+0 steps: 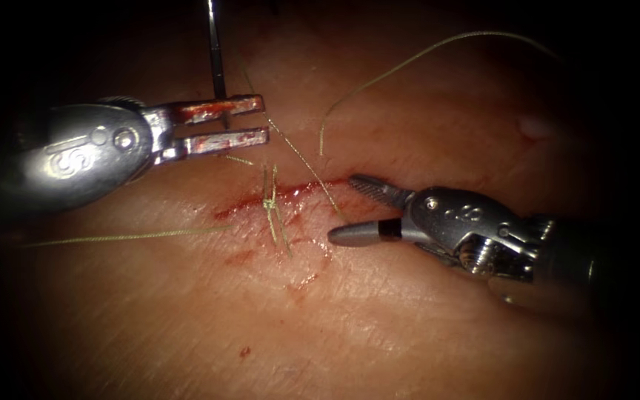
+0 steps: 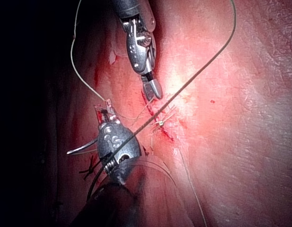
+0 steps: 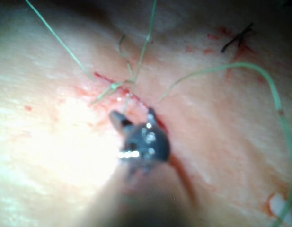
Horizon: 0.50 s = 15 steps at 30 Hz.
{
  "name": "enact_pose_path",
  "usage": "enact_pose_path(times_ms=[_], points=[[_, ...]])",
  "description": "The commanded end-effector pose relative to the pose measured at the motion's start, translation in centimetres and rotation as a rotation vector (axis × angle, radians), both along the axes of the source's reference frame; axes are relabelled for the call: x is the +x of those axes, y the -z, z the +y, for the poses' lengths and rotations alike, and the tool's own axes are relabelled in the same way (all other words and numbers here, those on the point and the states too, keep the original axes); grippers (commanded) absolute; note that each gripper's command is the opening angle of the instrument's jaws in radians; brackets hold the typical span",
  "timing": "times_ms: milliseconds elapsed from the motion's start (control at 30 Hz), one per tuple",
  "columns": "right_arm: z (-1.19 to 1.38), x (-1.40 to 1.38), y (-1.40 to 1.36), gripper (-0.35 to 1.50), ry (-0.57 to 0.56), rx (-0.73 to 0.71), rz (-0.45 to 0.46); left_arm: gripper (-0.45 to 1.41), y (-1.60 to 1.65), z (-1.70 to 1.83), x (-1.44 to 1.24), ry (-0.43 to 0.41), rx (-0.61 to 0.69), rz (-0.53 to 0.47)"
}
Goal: Wound Closure
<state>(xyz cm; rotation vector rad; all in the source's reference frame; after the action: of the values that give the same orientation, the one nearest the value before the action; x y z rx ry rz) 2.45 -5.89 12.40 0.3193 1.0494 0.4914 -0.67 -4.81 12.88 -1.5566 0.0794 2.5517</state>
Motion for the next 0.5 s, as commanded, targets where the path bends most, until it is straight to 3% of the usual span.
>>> enact_pose_path(times_ms=[33, 233, 500], points=[[-0.03, 0.06, -0.03, -0.35, 0.034, 0.014, 0.006, -0.45, -0.07, 0.04, -0.03, 0.006, -0.004, -0.007], [-0.22, -0.02, 0.07, -0.35, 0.117, 0.047, 0.048, -0.45, -0.05, 0.0, -0.05, 0.011, -0.008, -0.044], [-0.56, -0.43, 0.64, -0.35, 0.151, 0.101, 0.085, -0.45, 0.02, -0.23, -0.34, -0.012, -0.009, -0.119]])
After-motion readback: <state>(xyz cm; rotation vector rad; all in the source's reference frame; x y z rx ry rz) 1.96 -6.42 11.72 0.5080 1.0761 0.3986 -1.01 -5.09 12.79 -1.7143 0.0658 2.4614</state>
